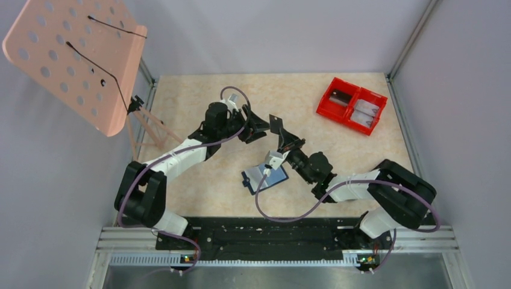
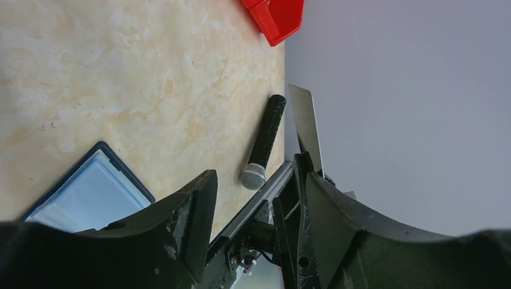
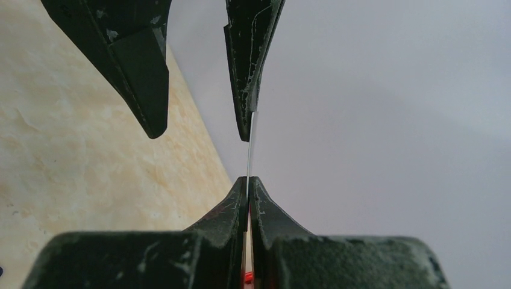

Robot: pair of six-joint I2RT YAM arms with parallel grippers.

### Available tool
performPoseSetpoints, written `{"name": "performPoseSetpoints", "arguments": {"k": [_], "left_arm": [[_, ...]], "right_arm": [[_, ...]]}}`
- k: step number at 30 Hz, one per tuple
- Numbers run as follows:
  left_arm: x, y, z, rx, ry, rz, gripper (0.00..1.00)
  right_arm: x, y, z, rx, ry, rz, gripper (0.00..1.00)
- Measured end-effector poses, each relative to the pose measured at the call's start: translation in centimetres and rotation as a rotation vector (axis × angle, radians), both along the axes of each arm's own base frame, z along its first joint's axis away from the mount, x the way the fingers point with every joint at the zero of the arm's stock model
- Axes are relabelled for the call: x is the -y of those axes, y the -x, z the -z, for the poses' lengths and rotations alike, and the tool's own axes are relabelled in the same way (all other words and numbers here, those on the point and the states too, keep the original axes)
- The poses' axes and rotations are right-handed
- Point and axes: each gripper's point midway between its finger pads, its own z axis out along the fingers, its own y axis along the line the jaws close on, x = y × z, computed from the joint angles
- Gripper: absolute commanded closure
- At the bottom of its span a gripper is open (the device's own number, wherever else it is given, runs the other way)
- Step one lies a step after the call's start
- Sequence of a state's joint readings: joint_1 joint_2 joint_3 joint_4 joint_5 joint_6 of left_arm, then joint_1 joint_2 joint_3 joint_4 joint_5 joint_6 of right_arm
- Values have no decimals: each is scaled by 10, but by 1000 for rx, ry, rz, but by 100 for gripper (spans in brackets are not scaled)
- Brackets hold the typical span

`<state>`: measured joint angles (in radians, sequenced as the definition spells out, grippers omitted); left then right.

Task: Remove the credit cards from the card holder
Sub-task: Pick up the credit card from the center of the board.

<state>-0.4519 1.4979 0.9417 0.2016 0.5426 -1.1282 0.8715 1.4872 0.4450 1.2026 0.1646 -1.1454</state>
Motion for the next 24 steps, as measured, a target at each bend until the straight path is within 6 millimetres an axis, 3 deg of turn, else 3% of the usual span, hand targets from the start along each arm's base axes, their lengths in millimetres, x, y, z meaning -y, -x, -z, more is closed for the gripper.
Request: {"name": "performPoseSetpoints", "arguments": {"k": [7,16,24], "left_arm": [[-6,3,10,0,-16,-33,38],[-12,6,-25,114,15,-62,38],[-8,5,-22,127,2,-56,42]], "right_arm": [[4,-3,4,21,39,49,100],[6,-3,4,44,71,69,100],[0,1,6,60,90,61,100]]}}
